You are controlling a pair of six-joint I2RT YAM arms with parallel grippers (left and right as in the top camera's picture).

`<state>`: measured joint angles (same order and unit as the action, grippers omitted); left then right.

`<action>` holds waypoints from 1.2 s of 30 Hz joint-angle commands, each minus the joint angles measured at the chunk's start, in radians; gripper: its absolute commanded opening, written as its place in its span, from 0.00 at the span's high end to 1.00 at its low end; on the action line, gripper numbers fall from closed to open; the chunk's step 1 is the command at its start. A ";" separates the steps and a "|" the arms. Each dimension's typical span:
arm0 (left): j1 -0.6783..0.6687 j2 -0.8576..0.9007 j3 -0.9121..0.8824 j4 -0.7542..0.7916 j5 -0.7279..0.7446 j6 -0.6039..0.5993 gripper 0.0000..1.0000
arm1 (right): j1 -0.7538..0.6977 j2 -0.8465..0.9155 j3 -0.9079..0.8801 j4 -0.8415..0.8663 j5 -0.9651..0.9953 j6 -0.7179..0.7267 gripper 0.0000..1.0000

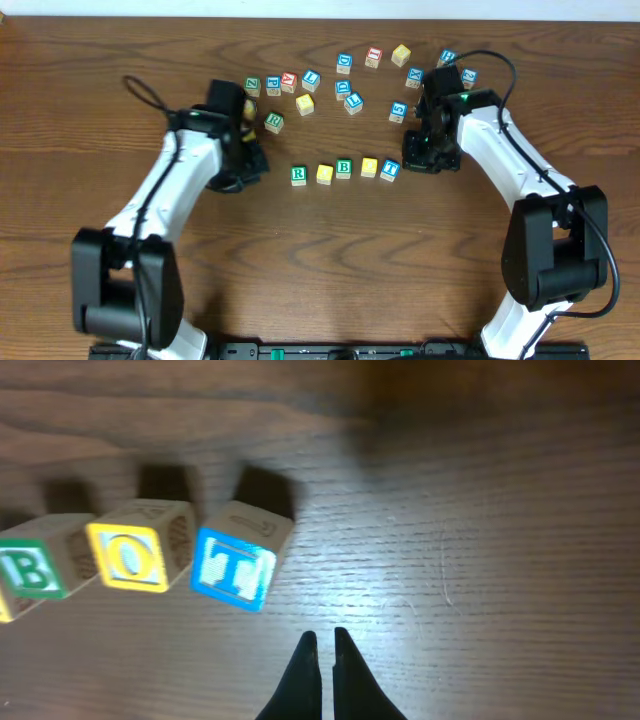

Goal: Spell out ROBOT

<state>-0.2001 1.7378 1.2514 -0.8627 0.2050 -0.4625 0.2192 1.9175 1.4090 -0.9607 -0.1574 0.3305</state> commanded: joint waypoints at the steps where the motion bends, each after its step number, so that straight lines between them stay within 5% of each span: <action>1: -0.005 0.048 -0.004 0.001 0.011 0.016 0.93 | 0.000 0.012 -0.032 0.016 -0.007 0.040 0.99; 36: -0.073 0.212 -0.004 0.142 0.047 -0.116 0.93 | 0.005 0.015 -0.213 0.347 -0.089 0.144 0.99</action>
<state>-0.2661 1.9217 1.2514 -0.7258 0.2306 -0.5587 0.2195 1.9236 1.2011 -0.6231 -0.2390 0.4637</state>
